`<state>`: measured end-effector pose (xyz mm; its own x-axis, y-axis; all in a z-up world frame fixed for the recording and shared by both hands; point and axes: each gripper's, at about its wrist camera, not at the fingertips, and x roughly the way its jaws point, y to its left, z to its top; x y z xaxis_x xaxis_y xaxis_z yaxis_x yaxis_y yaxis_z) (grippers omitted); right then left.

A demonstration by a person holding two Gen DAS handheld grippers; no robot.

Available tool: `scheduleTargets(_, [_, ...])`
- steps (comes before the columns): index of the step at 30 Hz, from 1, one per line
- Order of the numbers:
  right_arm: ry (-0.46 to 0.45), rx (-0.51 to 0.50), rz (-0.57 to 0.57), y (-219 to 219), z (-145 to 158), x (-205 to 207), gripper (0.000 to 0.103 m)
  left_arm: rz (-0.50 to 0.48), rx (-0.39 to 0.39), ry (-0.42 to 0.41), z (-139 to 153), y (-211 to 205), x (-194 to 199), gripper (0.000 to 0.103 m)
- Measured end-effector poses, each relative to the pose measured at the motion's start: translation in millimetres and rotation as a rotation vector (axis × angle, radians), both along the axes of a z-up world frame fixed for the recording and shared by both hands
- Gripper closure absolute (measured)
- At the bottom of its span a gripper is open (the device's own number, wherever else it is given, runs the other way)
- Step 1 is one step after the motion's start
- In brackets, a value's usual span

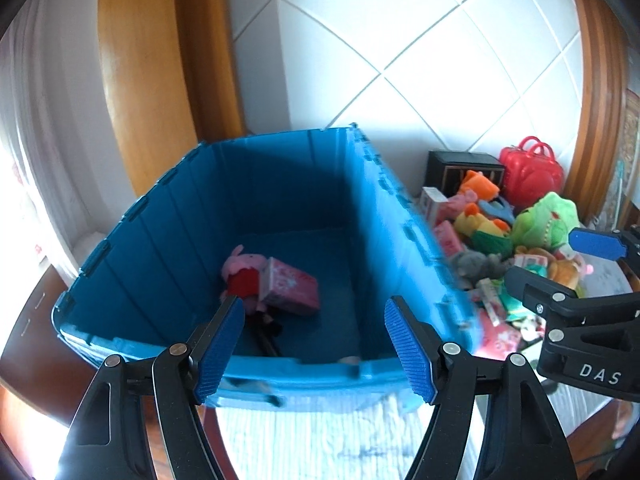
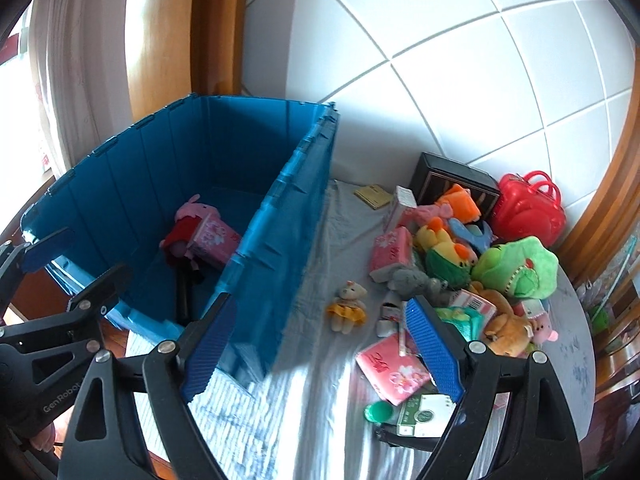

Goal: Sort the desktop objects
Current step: 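Move both open tools back from the bin toward the toy pile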

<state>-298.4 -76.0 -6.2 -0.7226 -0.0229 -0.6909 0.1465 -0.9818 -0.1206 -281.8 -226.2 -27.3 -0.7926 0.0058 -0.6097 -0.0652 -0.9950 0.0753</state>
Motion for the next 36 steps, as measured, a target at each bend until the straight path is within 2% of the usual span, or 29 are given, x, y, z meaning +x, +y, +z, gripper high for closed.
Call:
scheduleTargets(11, [-0.019, -0.023, -0.034, 120.8, -23.4, 53.1, 0.016, -0.048, -0.019, -0.007, -12.1, 122.7, 44.0, 0.03])
scheduleTargets(17, [-0.083, -0.043, -0.11, 208.3, -54.2, 82.6, 0.016, -0.078, -0.007, -0.057, -32.8, 189.0, 69.2, 0.03])
scheduleTargets(22, [-0.139, -0.079, -0.195, 269.6, -81.0, 97.2, 0.016, -0.116, -0.026, -0.118, -56.4, 231.5, 75.5, 0.03])
scheduleTargets(29, [-0.213, -0.108, -0.271, 317.4, -121.3, 102.3, 0.016, -0.173, -0.059, -0.185, -93.8, 273.5, 67.1, 0.03])
scheduleTargets(36, [-0.282, -0.077, -0.302, 333.4, -147.0, 93.8, 0.016, -0.176, -0.059, -0.263, -130.1, 281.3, 50.0, 0.03])
